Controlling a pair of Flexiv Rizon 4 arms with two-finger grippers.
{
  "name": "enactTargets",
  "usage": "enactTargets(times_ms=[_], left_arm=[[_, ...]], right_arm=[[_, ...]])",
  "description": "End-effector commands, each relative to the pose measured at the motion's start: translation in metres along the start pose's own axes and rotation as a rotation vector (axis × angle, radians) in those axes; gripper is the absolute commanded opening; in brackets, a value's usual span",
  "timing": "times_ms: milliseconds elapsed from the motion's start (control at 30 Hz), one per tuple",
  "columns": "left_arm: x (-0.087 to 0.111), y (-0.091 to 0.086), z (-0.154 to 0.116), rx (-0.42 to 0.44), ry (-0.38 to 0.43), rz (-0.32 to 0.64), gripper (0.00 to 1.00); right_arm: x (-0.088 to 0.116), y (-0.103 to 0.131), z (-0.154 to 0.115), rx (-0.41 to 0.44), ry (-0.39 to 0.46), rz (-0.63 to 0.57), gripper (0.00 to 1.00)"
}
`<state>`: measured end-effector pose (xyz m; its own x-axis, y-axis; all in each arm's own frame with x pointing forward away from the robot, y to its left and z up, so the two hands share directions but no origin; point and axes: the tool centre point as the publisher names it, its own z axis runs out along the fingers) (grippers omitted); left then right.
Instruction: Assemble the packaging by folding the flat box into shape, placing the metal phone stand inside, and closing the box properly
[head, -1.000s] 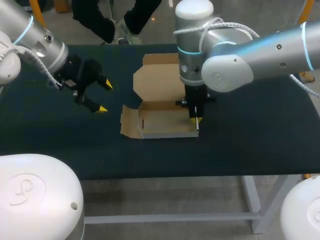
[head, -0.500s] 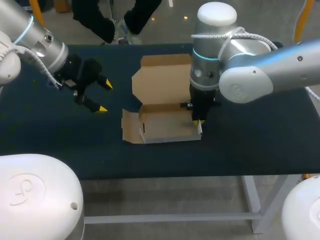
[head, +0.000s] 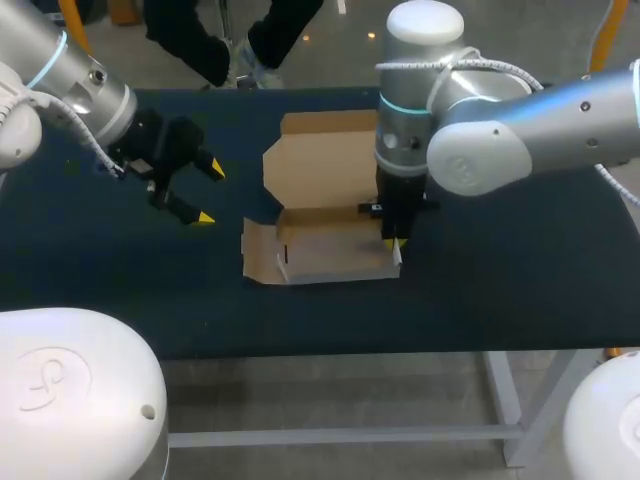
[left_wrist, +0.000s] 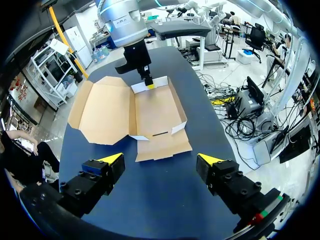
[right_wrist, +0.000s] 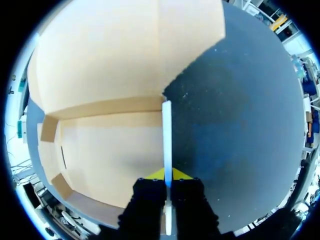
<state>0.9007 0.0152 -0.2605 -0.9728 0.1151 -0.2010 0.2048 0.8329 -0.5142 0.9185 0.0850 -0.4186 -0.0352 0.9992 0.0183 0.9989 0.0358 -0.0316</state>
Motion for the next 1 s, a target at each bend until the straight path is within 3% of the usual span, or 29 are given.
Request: enactTargets(times_ms=[33,433,533,700,800,1000], left_arm=[[-0.001,0.000,-0.001,-0.004,0.004,-0.001,1.00],[-0.001,0.000,-0.001,-0.004,0.004,-0.001,1.00],[-0.005,-0.010,0.001,-0.027,0.019,-0.159,1.00],[-0.009,-0.011,0.008,-0.079,0.038,-0.582,1.00],[-0.006,-0.007,0.013,-0.054,0.053,-0.781,1.00],[0.005,0.003,0.019,0.044,0.024,-1.055,1.00]], right_arm=[[0.000,0.001,0.000,0.005,-0.001,-0.001,0.00],[0.000,0.001,0.000,0.005,-0.001,-0.001,0.00],[0.000,0.001,0.000,0.005,-0.001,-0.001,0.00],[0.000,0.001,0.000,0.005,-0.001,-0.001,0.00],[0.000,0.001,0.000,0.005,-0.001,-0.001,0.00],[0.000,0.001,0.000,0.005,-0.001,-0.001,0.00]])
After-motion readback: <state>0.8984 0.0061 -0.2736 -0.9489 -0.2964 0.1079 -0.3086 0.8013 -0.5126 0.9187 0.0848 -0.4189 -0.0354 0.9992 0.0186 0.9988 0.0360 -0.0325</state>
